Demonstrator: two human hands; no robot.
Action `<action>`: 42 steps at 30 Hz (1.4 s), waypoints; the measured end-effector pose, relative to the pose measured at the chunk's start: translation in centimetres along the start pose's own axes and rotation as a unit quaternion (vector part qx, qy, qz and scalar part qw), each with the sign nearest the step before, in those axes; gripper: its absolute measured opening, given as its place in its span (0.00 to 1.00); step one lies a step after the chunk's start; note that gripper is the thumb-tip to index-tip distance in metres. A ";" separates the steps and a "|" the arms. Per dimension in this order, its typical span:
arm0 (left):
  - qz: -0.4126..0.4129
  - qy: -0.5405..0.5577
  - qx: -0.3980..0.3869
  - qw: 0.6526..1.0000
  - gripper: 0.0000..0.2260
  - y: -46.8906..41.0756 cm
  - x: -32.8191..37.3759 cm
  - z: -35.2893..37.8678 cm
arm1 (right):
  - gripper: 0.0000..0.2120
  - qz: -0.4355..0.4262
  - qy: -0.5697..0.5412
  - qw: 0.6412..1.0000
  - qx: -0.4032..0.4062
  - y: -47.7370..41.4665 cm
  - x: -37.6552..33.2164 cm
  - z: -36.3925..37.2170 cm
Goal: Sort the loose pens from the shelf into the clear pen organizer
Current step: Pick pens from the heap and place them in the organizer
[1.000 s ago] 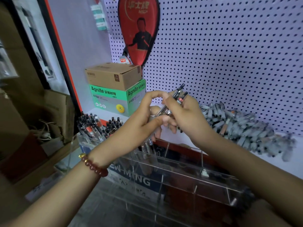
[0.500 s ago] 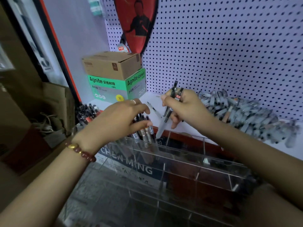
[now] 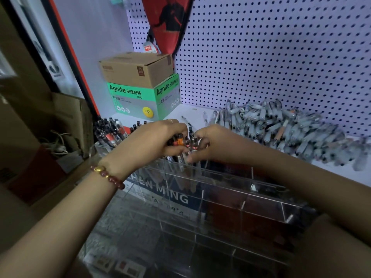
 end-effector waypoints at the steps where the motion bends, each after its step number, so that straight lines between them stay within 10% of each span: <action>1: -0.001 0.016 0.002 1.000 0.16 0.0 -0.1 -0.1 | 0.17 0.001 0.025 1.000 -0.015 0.0 0.0 0.2; 16: -0.058 0.118 -0.037 0.991 0.27 0.4 -1.2 -1.0 | 0.29 -0.006 0.021 1.000 -0.021 0.0 -0.6 1.2; 36: -0.053 0.032 -0.046 0.997 0.20 0.4 -0.8 -1.0 | 0.15 0.003 -0.044 0.997 -0.062 0.2 -0.2 -0.3; 42: -0.075 0.113 0.037 0.990 0.15 0.4 -2.0 -2.7 | 0.07 0.061 -0.106 0.990 0.071 -3.8 4.2 -5.4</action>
Point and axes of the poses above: each hand's wrist, its own y-axis away from the middle knuckle, its own z-axis out of the palm, x = y × z, the point moved 6 cm from there along -y, towards the middle knuckle, and after that the axes turned 8 degrees about -x, right-handed, at the moved point
